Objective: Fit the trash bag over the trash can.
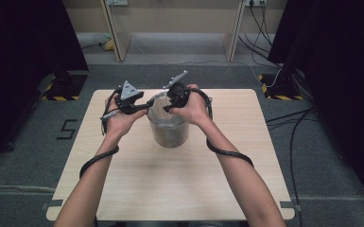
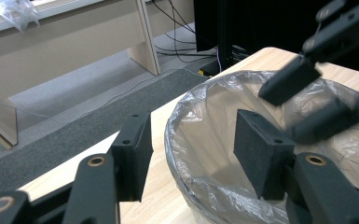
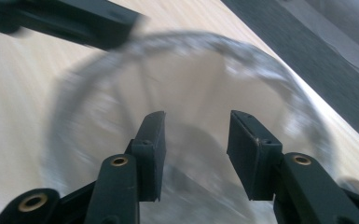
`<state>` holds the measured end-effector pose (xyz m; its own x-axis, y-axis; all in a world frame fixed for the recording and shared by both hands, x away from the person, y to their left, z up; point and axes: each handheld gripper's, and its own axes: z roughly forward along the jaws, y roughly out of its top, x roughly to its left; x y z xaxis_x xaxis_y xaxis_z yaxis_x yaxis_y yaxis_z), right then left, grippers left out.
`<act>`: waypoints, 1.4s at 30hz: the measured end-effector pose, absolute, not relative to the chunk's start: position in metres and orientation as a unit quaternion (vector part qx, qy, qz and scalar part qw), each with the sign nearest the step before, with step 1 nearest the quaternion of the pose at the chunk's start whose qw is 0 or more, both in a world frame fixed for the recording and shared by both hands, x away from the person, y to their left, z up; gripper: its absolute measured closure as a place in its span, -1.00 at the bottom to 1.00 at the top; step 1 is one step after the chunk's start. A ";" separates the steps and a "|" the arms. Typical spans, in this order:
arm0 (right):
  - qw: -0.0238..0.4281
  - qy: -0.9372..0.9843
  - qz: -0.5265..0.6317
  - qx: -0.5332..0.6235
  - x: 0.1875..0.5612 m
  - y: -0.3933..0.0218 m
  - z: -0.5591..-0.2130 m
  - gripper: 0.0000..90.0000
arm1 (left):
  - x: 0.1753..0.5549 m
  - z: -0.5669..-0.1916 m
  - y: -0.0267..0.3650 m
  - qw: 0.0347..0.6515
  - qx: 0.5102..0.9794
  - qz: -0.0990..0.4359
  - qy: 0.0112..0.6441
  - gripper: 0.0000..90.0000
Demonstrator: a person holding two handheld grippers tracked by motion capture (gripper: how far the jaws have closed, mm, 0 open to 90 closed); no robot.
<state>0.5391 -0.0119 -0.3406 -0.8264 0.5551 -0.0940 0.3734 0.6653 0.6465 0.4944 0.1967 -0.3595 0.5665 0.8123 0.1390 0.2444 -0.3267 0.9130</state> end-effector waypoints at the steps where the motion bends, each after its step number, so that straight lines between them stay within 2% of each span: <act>1: 0.143 0.902 0.312 0.261 0.541 -0.016 -0.341 0.30 | 0.495 -0.360 0.196 0.462 0.755 0.308 0.349 0.02; 9: 0.141 0.926 0.258 0.239 0.539 -0.030 -0.353 0.41 | 0.495 -0.362 0.193 0.460 0.759 0.304 0.347 0.02; 22: 0.146 0.936 0.232 0.220 0.528 -0.042 -0.352 0.40 | 0.494 -0.362 0.192 0.462 0.758 0.304 0.346 0.02; 30: 0.160 0.918 0.276 0.235 0.527 -0.046 -0.345 0.21 | 0.492 -0.361 0.191 0.469 0.755 0.302 0.344 0.00; 42: 0.164 0.865 0.372 0.295 0.526 -0.074 -0.341 0.09 | 0.482 -0.364 0.202 0.491 0.741 0.283 0.361 -0.11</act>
